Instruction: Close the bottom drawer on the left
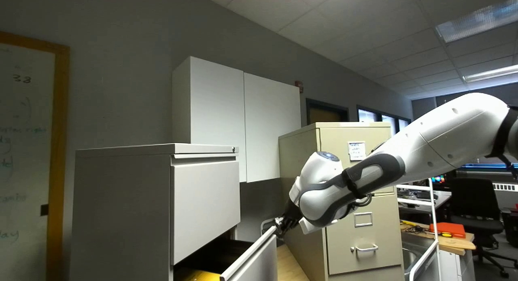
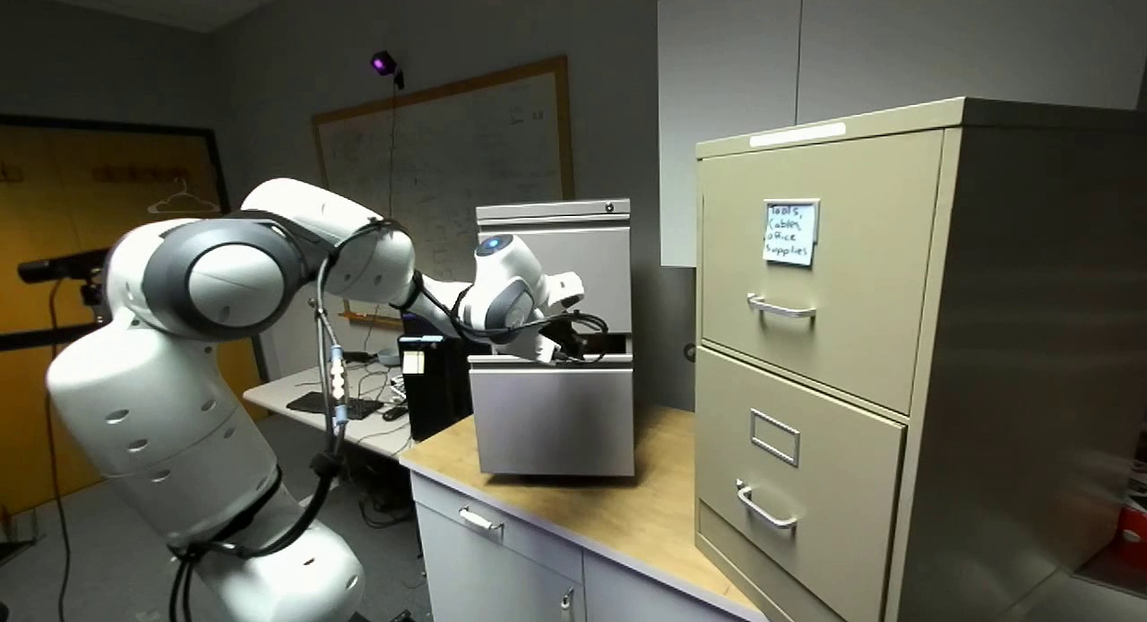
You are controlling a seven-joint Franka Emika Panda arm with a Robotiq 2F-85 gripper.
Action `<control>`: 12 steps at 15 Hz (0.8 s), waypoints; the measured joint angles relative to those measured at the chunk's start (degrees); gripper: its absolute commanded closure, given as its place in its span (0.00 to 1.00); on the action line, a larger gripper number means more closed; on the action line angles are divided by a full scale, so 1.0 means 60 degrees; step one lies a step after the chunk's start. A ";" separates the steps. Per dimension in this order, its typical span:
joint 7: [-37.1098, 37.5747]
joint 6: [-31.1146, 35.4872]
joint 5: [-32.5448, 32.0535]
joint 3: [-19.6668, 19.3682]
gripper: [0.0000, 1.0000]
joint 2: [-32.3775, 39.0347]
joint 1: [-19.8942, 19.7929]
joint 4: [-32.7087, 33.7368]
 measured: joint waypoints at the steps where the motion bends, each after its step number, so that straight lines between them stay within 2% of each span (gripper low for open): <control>1: -0.0064 0.0141 0.0251 -0.0070 0.91 0.0153 0.0104 0.0162; 6: -0.0631 0.0474 0.1402 -0.0358 0.93 0.1003 0.0557 0.0460; 12: -0.1673 0.0549 0.3014 -0.0818 0.92 0.1618 0.0647 0.0459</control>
